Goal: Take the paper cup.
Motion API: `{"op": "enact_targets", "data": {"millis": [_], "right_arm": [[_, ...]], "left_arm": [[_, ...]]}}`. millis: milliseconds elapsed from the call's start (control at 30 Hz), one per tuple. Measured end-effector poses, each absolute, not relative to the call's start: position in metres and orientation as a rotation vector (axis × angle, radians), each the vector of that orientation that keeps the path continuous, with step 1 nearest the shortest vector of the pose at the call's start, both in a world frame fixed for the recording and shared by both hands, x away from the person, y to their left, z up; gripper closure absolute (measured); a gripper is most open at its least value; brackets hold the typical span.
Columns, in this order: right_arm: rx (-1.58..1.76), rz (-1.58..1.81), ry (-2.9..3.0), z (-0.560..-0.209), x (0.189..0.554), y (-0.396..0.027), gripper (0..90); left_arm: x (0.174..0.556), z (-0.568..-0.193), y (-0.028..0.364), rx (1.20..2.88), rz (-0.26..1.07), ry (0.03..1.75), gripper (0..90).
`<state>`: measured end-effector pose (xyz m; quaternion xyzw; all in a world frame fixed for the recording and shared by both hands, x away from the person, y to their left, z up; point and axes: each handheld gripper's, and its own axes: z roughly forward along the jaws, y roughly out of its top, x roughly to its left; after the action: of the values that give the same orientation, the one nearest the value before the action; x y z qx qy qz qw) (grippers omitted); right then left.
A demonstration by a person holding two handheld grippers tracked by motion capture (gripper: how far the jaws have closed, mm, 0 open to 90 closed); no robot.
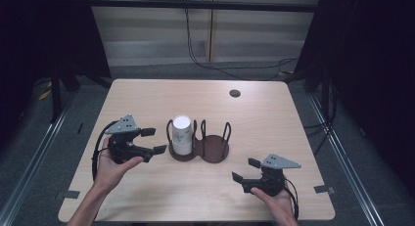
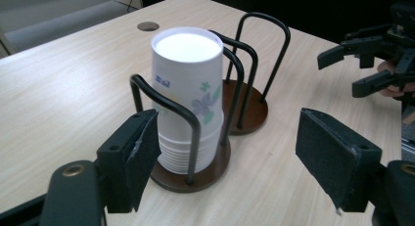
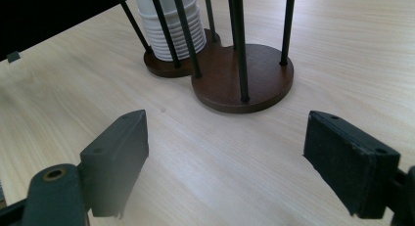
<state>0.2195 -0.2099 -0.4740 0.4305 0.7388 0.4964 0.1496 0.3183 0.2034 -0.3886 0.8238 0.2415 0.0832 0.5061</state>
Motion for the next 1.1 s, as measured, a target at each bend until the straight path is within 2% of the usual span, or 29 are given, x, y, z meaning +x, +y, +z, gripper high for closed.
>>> {"op": "enact_targets", "data": {"millis": [633, 700, 1100], "right_arm": [[1.255, 1.437, 2.133, -0.475, 0.221, -0.212, 15.4], [1.251, 1.431, 2.14, -0.475, 0.221, -0.211, 15.4], [1.244, 1.419, 2.169, -0.476, 0.221, -0.21, 15.5]], "left_arm": [[0.348, -0.375, 0.201, 2.042, 0.227, 0.605, 25.9], [0.351, -0.372, 0.2, 2.039, 0.25, 0.635, 22.4], [0.378, -0.365, 0.19, 2.1, 0.198, 0.64, 24.5]]}}
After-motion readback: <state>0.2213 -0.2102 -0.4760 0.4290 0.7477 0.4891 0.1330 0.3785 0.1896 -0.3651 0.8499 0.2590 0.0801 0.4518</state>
